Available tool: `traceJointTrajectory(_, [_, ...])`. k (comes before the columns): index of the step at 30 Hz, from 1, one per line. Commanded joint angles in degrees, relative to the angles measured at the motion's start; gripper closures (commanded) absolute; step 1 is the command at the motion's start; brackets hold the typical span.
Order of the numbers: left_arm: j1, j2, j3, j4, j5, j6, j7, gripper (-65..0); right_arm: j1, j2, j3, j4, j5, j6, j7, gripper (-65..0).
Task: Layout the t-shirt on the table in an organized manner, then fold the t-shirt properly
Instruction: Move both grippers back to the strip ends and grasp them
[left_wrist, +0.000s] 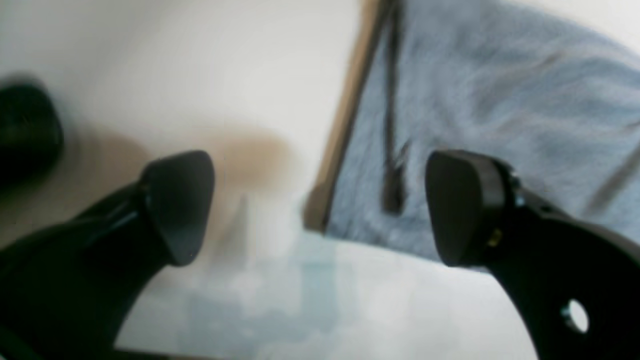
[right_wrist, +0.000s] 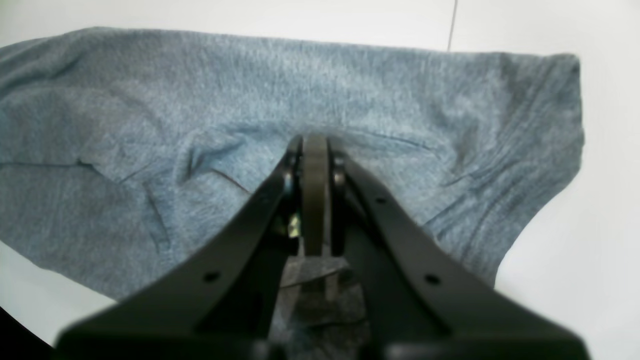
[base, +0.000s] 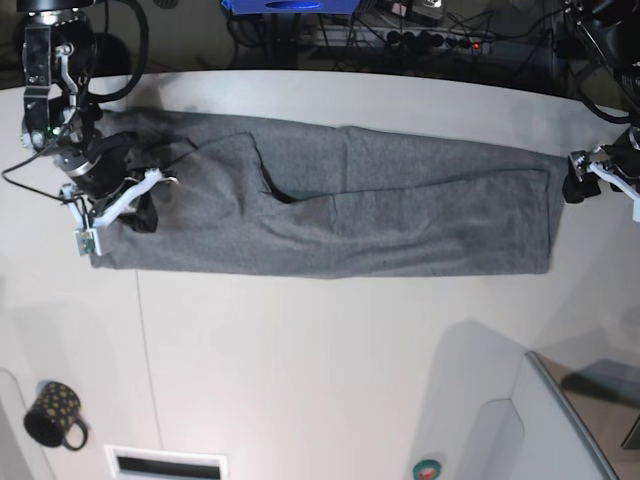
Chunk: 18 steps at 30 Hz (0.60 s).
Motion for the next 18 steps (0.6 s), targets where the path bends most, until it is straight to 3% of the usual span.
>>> traceJointTrajectory(1, [-1.7, -1.1, 1.5, 0.1, -1.2, -0.6, -1.1, -64.8, 0.6, 0.6, 0.2, 1.1, 0.6, 0.3, 1.4, -0.8])
traceJointTrajectory(5, [-3.2, -0.9, 4.5, -3.1, -1.3, -0.6, -1.3, -62.0, 0.6, 0.8, 0.2, 1.1, 0.5, 0.3, 1.4, -0.8])
traceJointTrajectory(10, [-4.3, -0.5, 4.6, -8.8, -1.2, -0.6, -9.1, -57.8, 0.2, 1.0, 0.3, 1.1, 0.5, 0.3, 1.5, -0.8])
traceJointTrajectory(18, [-4.1, -1.4, 4.6, -13.7, -0.7, -0.6, -13.8, -55.6, 0.1, 1.1, 0.3, 1.1, 0.5, 0.3, 1.4, -0.8])
